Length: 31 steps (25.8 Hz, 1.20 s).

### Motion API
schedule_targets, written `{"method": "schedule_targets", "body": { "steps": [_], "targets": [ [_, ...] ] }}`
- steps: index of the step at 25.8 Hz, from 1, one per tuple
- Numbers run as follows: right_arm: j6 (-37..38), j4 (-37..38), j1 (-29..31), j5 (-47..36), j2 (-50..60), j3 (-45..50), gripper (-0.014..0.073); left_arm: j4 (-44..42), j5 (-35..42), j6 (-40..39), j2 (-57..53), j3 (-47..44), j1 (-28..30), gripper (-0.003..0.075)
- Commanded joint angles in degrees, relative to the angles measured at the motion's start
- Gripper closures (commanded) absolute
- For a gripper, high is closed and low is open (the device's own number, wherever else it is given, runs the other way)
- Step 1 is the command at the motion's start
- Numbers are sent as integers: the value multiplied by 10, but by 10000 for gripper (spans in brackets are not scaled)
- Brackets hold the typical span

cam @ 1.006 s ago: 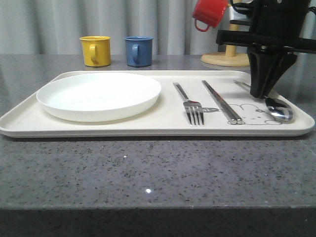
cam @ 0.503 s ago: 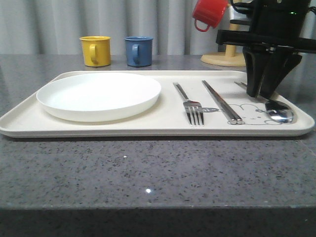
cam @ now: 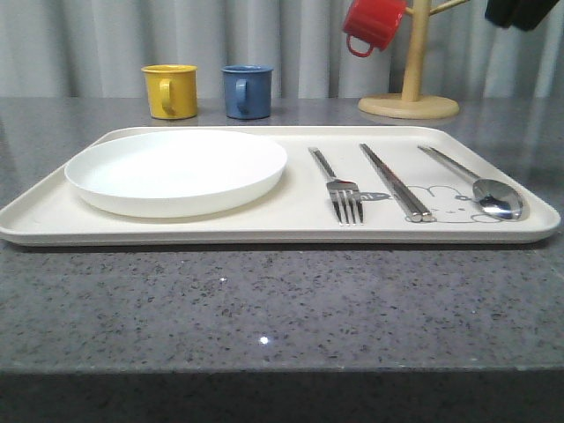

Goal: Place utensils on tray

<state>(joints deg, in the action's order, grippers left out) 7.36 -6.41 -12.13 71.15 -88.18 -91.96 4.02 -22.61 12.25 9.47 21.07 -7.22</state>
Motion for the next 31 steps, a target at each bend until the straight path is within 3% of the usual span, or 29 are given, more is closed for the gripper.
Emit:
{"method": "schedule_targets", "body": {
  "steps": [1, 4, 7, 16, 20, 25, 31],
  "targets": [
    [-32, 5, 1, 18, 65, -8, 427, 6, 47, -5, 5, 16, 1, 738],
    [-36, 5, 1, -6, 125, 31, 570, 6, 47, -5, 5, 16, 1, 738],
    [-40, 9, 1, -58, 184, 100, 657, 6, 47, -5, 5, 16, 1, 738],
    [-67, 74, 1, -350, 456, 408, 662, 6, 47, -5, 5, 16, 1, 738],
    [-67, 100, 1, -434, 570, 532, 662, 6, 47, -5, 5, 16, 1, 738],
    [-67, 97, 1, -478, 684, 640, 662, 6, 47, -5, 5, 16, 1, 738],
    [-67, 97, 1, -486, 735, 667, 662, 6, 47, -5, 5, 16, 1, 738]
  ]
}}
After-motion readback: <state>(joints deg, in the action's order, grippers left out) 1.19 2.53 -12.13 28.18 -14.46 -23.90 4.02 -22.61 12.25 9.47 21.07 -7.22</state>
